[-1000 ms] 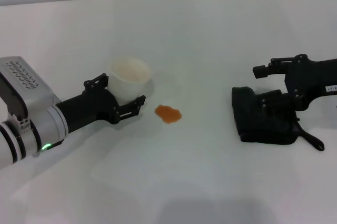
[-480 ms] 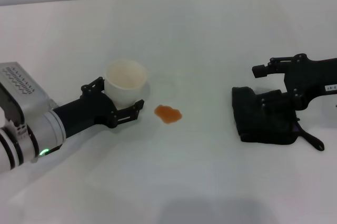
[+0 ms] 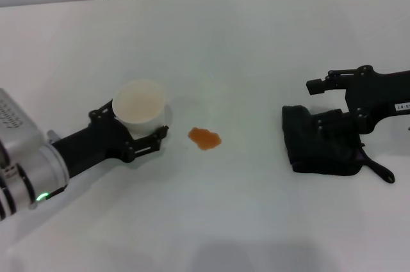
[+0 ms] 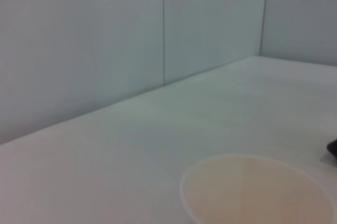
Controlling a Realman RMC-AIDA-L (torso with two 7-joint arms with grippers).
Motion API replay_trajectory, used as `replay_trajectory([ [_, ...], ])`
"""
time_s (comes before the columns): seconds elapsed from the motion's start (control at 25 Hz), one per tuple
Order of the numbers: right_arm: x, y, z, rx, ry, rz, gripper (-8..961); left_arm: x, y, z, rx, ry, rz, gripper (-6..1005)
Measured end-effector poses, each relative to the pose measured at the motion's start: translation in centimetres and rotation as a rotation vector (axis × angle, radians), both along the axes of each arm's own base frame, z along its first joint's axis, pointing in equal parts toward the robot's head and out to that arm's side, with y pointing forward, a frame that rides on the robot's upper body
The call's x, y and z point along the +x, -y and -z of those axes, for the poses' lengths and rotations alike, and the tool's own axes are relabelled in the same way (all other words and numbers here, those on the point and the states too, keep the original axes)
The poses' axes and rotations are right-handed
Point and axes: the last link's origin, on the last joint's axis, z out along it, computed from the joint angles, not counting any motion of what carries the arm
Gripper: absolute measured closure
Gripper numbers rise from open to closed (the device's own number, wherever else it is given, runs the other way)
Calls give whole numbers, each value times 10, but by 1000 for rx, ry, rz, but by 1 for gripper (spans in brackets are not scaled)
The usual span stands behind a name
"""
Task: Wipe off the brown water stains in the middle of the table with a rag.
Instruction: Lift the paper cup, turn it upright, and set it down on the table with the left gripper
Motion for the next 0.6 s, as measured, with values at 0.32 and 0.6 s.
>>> replay_trajectory([
  [0.32, 0, 1, 2, -6, 0, -1, 101, -15, 10, -17, 48, 44, -30, 104],
  [0.6, -2, 1, 3, -14, 2, -7, 101, -22, 18, -19, 44, 48, -42, 105],
])
